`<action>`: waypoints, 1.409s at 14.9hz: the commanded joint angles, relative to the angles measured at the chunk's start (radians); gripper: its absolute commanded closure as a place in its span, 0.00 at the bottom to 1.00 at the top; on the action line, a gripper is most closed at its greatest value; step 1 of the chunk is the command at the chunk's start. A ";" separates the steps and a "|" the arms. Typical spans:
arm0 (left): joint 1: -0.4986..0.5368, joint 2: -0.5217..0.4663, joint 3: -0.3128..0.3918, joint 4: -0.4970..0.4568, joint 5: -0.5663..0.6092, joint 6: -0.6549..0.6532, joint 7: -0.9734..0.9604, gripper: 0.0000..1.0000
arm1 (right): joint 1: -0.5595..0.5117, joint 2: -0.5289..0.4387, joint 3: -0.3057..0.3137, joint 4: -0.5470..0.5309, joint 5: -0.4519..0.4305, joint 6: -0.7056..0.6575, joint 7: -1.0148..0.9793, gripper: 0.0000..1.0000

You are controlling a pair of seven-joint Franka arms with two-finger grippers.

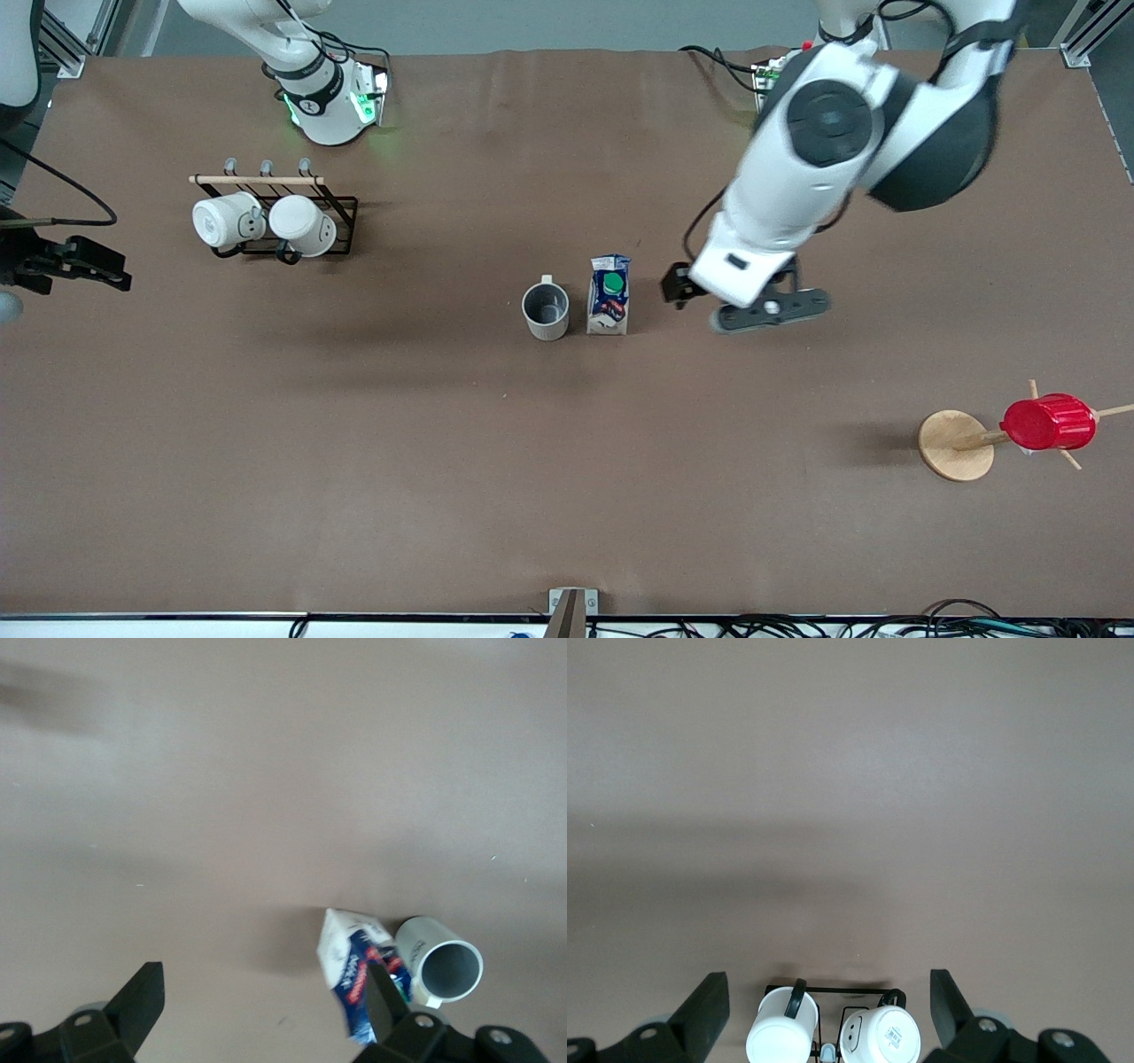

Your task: Place cup and milk on table

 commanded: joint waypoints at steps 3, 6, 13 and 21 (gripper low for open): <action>0.178 -0.119 -0.011 -0.061 -0.062 -0.044 0.220 0.00 | -0.061 -0.018 0.075 0.006 0.010 -0.021 0.030 0.00; 0.256 -0.153 -0.011 -0.061 -0.078 -0.089 0.340 0.00 | -0.054 -0.037 0.075 0.007 0.010 -0.050 0.086 0.00; 0.235 -0.274 0.155 -0.110 -0.083 -0.127 0.574 0.00 | -0.051 -0.038 0.075 0.004 0.010 -0.052 0.086 0.00; 0.094 -0.411 0.380 -0.244 -0.071 -0.120 0.686 0.00 | -0.060 -0.044 0.065 0.006 0.010 -0.053 0.081 0.00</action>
